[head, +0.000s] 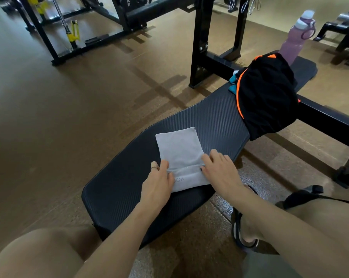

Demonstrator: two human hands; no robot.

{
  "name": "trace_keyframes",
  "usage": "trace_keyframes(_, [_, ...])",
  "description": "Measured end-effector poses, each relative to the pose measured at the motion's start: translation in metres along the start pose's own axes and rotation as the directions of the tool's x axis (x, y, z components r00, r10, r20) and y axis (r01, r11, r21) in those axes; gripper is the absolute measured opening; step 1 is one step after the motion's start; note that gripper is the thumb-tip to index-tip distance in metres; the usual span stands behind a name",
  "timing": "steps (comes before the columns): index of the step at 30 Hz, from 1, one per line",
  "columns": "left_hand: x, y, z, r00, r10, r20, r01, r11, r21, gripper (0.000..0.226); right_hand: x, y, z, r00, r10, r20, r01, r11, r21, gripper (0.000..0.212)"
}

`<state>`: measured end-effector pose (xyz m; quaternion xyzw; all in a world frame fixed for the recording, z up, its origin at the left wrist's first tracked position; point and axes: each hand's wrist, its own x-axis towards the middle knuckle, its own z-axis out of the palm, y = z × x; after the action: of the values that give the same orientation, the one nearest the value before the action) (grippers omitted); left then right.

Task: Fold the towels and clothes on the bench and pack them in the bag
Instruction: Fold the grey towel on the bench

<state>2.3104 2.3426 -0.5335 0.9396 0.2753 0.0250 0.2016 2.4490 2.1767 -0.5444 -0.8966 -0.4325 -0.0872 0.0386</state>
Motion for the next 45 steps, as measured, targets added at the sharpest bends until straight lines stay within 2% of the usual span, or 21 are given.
trace_keyframes(3, [-0.002,-0.008,0.006,0.993,0.118,-0.029,-0.115,0.988,0.100,0.022,-0.004,0.006,-0.003,0.978,-0.207,-0.020,0.206,0.977,-0.053,0.028])
trace_keyframes(5, [-0.002,-0.013,0.010,0.978,0.201,-0.049,-0.185,0.957,0.224,0.027,-0.008,0.010,-0.004,0.963,-0.271,-0.008,0.270,0.961,-0.053,0.020])
trace_keyframes(7, [-0.001,-0.016,0.013,0.956,0.276,-0.097,-0.238,0.927,0.291,0.022,-0.011,0.013,-0.007,0.947,-0.318,0.038,0.318,0.948,-0.010,0.010])
trace_keyframes(9, [0.000,-0.021,0.012,0.929,0.339,-0.150,-0.284,0.911,0.299,0.007,-0.014,0.017,-0.010,0.932,-0.348,0.101,0.342,0.937,0.071,0.034])
trace_keyframes(11, [-0.001,-0.026,0.007,0.913,0.384,-0.138,-0.327,0.891,0.315,0.024,-0.015,0.023,-0.015,0.911,-0.382,0.157,0.372,0.924,0.093,0.051])
trace_keyframes(13, [0.000,-0.031,0.000,0.900,0.430,-0.069,-0.381,0.855,0.352,0.045,-0.013,0.025,-0.016,0.893,-0.408,0.188,0.401,0.913,0.077,0.050])
trace_keyframes(15, [0.000,-0.035,-0.006,0.872,0.489,0.030,-0.456,0.790,0.409,0.062,-0.008,0.022,-0.018,0.897,-0.398,0.193,0.389,0.917,0.083,0.037])
trace_keyframes(17, [-0.001,-0.037,-0.009,0.850,0.518,0.097,-0.504,0.746,0.436,0.068,-0.003,0.019,-0.016,0.915,-0.371,0.160,0.356,0.928,0.112,0.024])
trace_keyframes(20, [-0.001,-0.041,-0.010,0.842,0.539,0.030,-0.508,0.774,0.377,0.048,0.002,0.018,-0.015,0.962,-0.265,0.072,0.248,0.951,0.185,0.015])
trace_keyframes(23, [0.003,-0.041,-0.014,0.861,0.503,-0.074,-0.471,0.843,0.259,0.035,0.007,0.015,-0.020,0.992,-0.122,0.018,0.111,0.949,0.295,0.020])
trace_keyframes(25, [0.007,-0.036,-0.017,0.911,0.394,-0.122,-0.387,0.919,0.072,0.026,0.013,0.014,-0.020,0.998,-0.040,0.049,0.020,0.937,0.349,0.019])
trace_keyframes(27, [0.014,-0.031,-0.022,0.976,0.218,-0.028,-0.219,0.954,-0.205,0.011,0.021,0.013,-0.016,0.995,0.041,0.089,-0.074,0.910,0.408,0.015])
trace_keyframes(29, [0.021,-0.029,-0.023,0.987,0.071,0.143,-0.006,0.914,-0.407,0.010,0.029,0.013,-0.014,0.978,0.110,0.175,-0.185,0.849,0.495,0.012])
trace_keyframes(30, [0.023,-0.028,-0.023,0.983,0.025,0.181,0.060,0.889,-0.453,0.013,0.033,0.013,-0.013,0.963,0.136,0.234,-0.243,0.814,0.527,0.011])
trace_keyframes(33, [0.029,-0.028,-0.019,0.980,-0.068,0.188,0.152,0.861,-0.485,0.020,0.039,0.009,-0.006,0.933,0.189,0.306,-0.334,0.770,0.544,0.013])
trace_keyframes(36, [0.034,-0.027,-0.013,0.978,-0.132,0.161,0.194,0.861,-0.470,0.018,0.041,0.002,0.002,0.934,0.236,0.266,-0.338,0.825,0.452,0.016])
trace_keyframes(40, [0.040,-0.025,-0.009,0.986,-0.138,0.090,0.164,0.883,-0.439,0.021,0.044,-0.002,0.007,0.936,0.265,0.231,-0.335,0.875,0.350,0.018])
trace_keyframes(42, [0.040,-0.024,-0.008,0.991,-0.122,0.051,0.132,0.905,-0.405,0.034,0.045,-0.002,0.005,0.926,0.275,0.257,-0.353,0.870,0.343,0.018])
trace_keyframes(43, [0.041,-0.024,-0.008,0.994,-0.101,0.040,0.109,0.926,-0.360,0.040,0.047,-0.001,0.004,0.922,0.278,0.271,-0.362,0.866,0.343,0.018])
trace_keyframes(45, [0.041,-0.023,-0.007,1.000,-0.007,0.029,0.013,0.977,-0.212,0.038,0.050,0.000,0.003,0.913,0.275,0.300,-0.374,0.858,0.352,0.019])
